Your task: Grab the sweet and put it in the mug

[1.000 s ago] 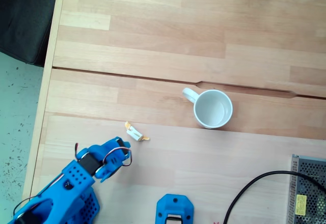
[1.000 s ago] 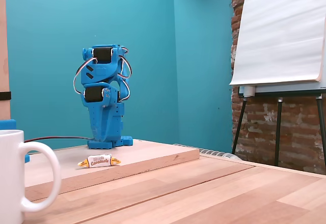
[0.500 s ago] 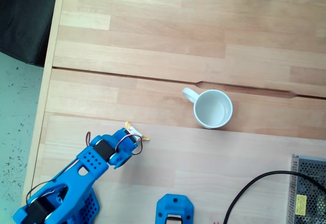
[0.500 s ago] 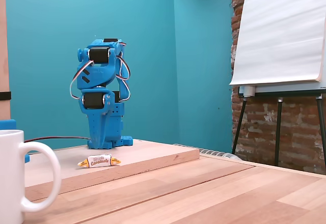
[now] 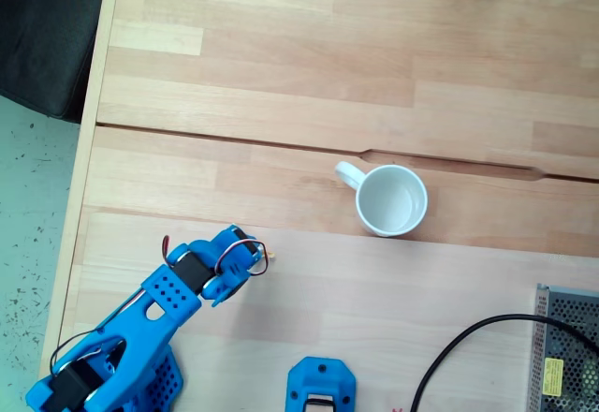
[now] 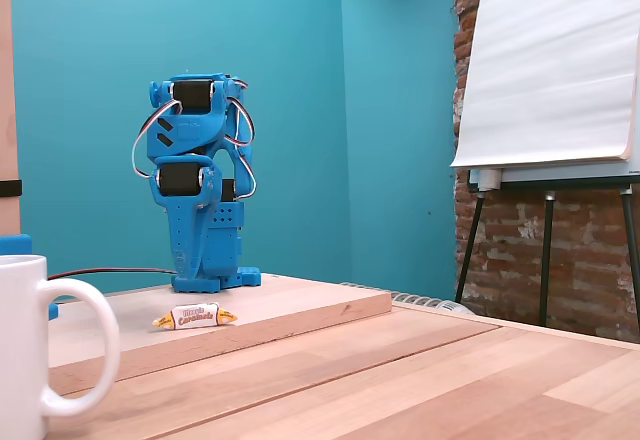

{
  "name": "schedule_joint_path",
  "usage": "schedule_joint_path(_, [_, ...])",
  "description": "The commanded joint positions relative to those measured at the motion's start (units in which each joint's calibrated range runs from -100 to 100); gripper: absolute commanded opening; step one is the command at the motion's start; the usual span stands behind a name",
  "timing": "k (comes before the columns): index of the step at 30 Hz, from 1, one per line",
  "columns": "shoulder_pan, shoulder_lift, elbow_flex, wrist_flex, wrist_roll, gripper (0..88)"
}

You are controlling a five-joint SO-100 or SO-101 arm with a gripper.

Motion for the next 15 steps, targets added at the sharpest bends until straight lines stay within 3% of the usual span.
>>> schedule_joint_path(1, [-0.25,-0.13,-2.64,-0.38,0.1,6.7])
schedule_joint_path(15, [-0.25,4.09,2.81,-10.95,0.2,7.2])
